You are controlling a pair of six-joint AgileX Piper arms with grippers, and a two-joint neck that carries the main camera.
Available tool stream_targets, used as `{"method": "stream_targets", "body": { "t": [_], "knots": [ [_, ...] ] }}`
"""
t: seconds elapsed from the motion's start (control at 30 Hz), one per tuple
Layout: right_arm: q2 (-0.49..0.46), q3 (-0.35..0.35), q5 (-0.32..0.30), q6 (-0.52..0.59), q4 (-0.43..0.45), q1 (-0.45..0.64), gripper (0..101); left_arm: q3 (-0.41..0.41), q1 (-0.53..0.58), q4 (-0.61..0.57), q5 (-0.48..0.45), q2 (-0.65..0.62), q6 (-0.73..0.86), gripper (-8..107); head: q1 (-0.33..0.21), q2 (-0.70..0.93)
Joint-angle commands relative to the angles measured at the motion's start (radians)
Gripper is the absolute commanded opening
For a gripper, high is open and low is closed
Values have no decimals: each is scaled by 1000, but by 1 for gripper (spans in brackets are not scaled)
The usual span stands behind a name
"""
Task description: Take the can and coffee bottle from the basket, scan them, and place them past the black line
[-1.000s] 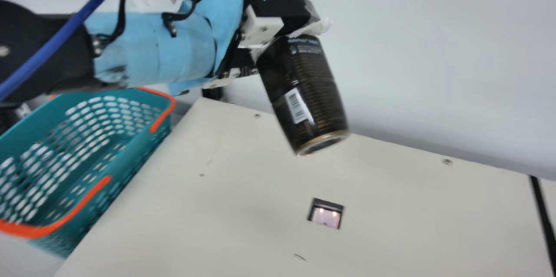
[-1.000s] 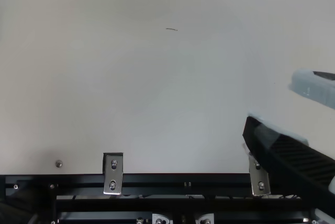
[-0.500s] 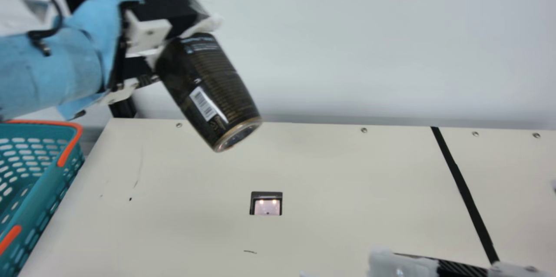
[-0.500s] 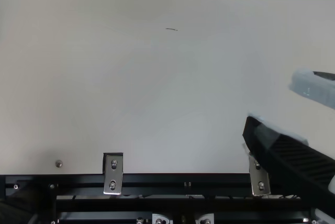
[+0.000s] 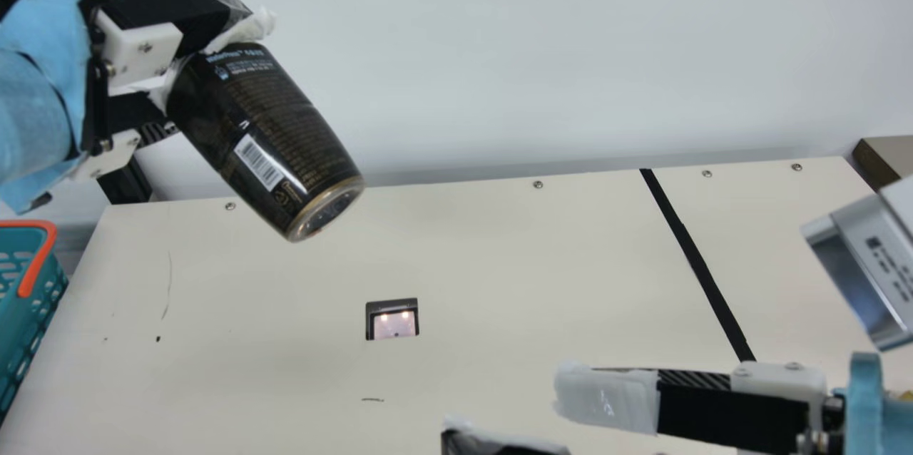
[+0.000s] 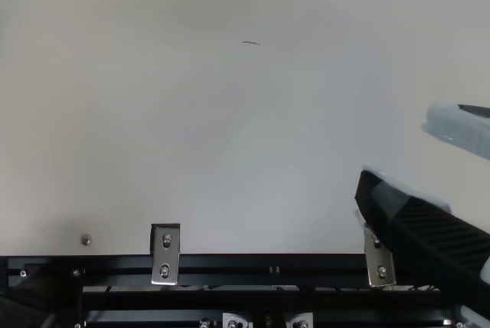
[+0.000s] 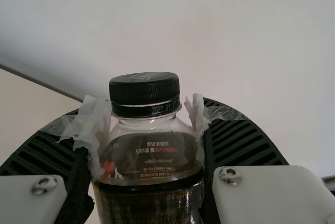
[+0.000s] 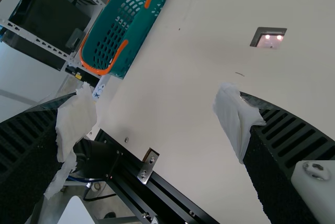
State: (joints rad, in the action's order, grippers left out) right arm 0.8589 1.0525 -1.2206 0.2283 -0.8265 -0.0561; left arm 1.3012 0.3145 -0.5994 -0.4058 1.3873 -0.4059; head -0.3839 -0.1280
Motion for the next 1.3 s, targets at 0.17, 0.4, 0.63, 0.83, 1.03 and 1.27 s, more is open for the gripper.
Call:
{"method": "stream_targets", "body": {
  "t": [0.17,0.4,0.63,0.83,1.03,1.27],
  "knots": [
    [0,0,0,0,0,0,101,-6,6,-28,-3,-7,22,10,-2,-6],
    [0,0,0,0,0,0,101,-23,55,-104,16,-34,18,10,-2,-6],
    [0,0,0,0,0,0,101,-18,98,-155,52,-59,-7,10,-2,-6],
    [0,0,0,0,0,0,101,6,137,-150,72,-81,-34,10,-2,-6],
    [0,0,0,0,0,0,101,49,180,-154,29,-104,-43,10,-2,-6],
    [0,0,0,0,0,0,101,95,203,-210,-43,-127,-20,10,-2,-6]
  ]
}}
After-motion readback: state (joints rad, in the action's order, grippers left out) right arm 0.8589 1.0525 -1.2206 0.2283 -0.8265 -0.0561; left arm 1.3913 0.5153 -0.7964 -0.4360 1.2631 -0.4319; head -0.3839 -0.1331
